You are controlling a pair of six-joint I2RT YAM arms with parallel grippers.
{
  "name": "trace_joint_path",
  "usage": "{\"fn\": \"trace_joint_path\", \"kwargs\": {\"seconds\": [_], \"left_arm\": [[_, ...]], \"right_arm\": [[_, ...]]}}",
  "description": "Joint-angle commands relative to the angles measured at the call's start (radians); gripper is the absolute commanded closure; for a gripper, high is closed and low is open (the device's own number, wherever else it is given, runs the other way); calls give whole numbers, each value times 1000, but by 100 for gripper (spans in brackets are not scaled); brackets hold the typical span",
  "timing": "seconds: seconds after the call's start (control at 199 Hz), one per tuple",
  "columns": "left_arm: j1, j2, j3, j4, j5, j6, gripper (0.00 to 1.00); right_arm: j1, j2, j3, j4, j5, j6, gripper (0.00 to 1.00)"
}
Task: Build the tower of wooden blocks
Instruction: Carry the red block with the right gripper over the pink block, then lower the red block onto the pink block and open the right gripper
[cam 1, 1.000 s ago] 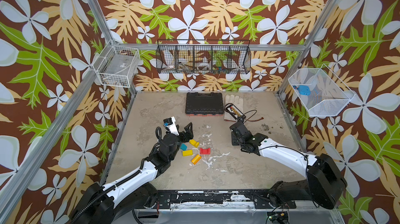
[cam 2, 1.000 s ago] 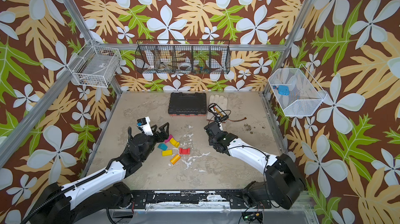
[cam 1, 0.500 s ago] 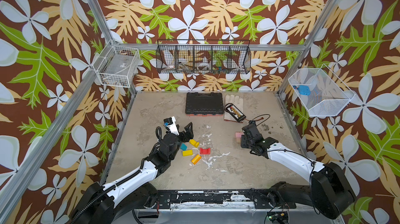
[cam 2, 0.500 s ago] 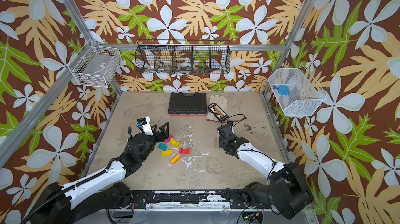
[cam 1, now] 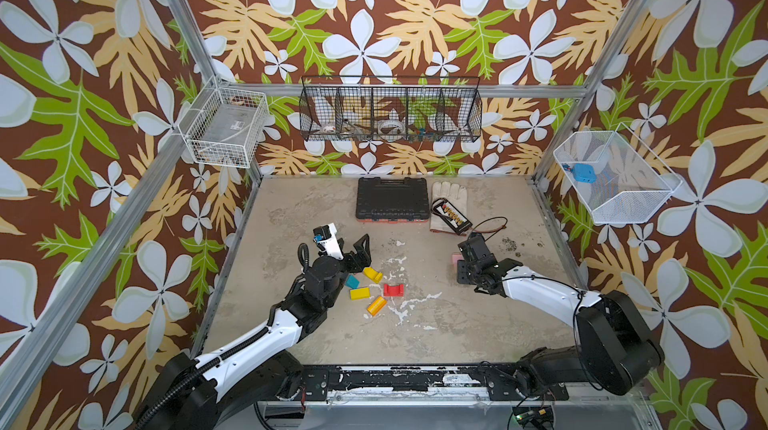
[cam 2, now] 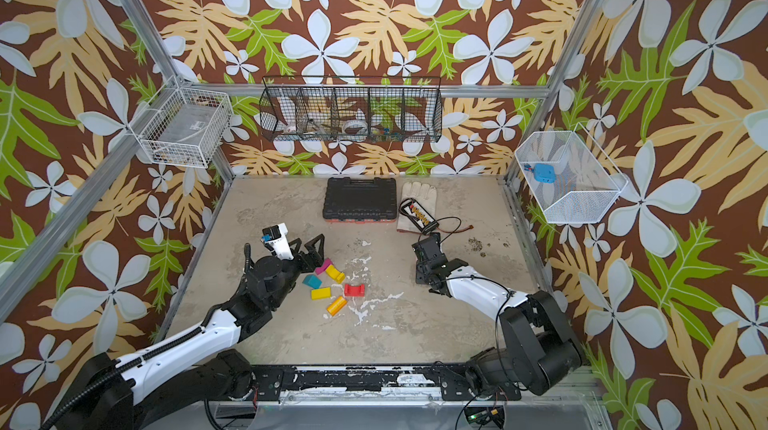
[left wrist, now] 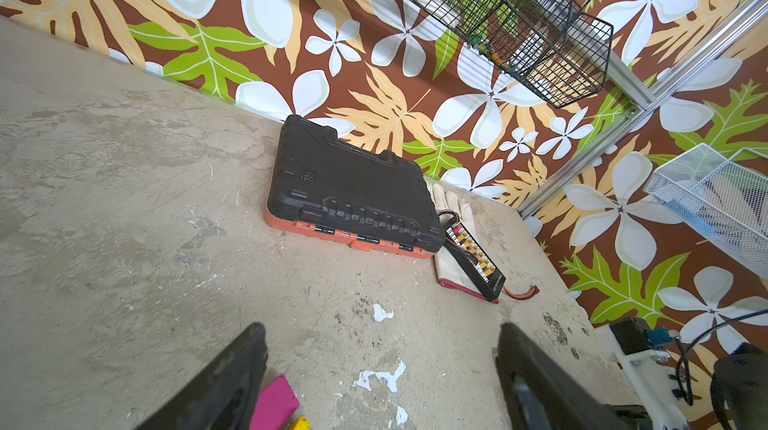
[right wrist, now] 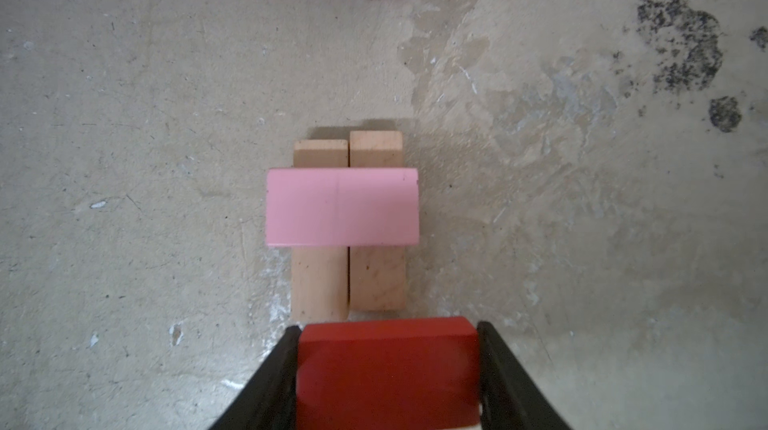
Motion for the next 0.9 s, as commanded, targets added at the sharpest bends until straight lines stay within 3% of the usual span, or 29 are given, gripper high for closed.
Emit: {"fn": "trace_joint_path", "kwargs": {"seconds": [0.0,0.587,0.894], "left_arm": [[2,-2,6,27,2,0,13],[2,-13,5,25,8,-3,12],[2,-23,3,25,13,-6,12]], "right_arm": [[1,19,18,14,-5,-14,61],[1,154,108,0,4,-26,62],[1,163,122,-7,9,-35,55]]}}
